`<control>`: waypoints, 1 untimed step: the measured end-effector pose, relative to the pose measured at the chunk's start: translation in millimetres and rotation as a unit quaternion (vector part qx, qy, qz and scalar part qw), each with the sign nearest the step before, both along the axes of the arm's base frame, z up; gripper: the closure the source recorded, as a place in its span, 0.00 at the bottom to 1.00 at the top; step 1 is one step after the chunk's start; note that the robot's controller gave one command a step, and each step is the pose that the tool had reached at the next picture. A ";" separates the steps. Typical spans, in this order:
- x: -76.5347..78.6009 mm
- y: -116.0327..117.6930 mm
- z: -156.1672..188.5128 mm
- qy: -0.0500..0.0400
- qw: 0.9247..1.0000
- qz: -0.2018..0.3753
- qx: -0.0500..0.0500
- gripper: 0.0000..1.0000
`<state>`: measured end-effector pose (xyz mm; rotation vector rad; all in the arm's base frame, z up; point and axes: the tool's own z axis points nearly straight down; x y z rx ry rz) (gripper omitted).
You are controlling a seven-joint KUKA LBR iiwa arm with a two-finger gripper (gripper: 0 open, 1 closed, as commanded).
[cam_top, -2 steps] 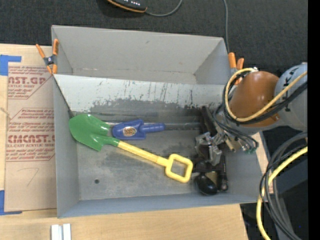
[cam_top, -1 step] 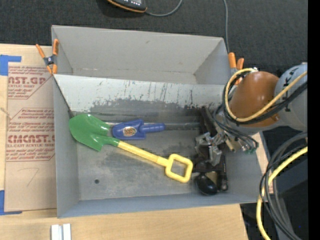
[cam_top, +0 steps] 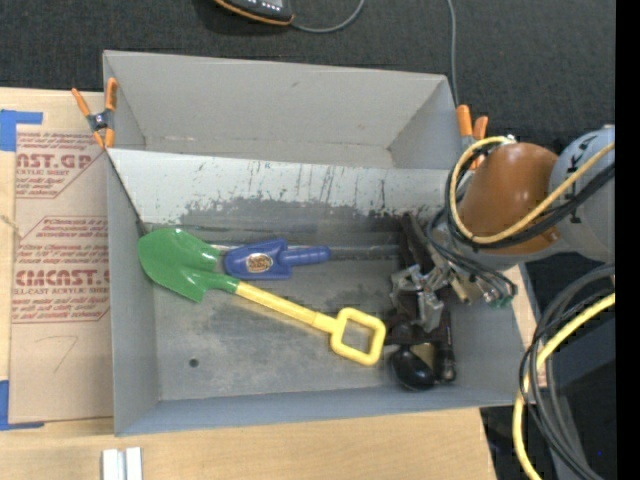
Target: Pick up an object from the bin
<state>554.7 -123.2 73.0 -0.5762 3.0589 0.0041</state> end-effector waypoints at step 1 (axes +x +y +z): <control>-1.7 -10.4 110.1 -0.001 1.000 0.003 0.001 1.00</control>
Offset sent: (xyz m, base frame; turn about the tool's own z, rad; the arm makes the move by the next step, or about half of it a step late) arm 0.0000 0.0000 0.0000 0.0000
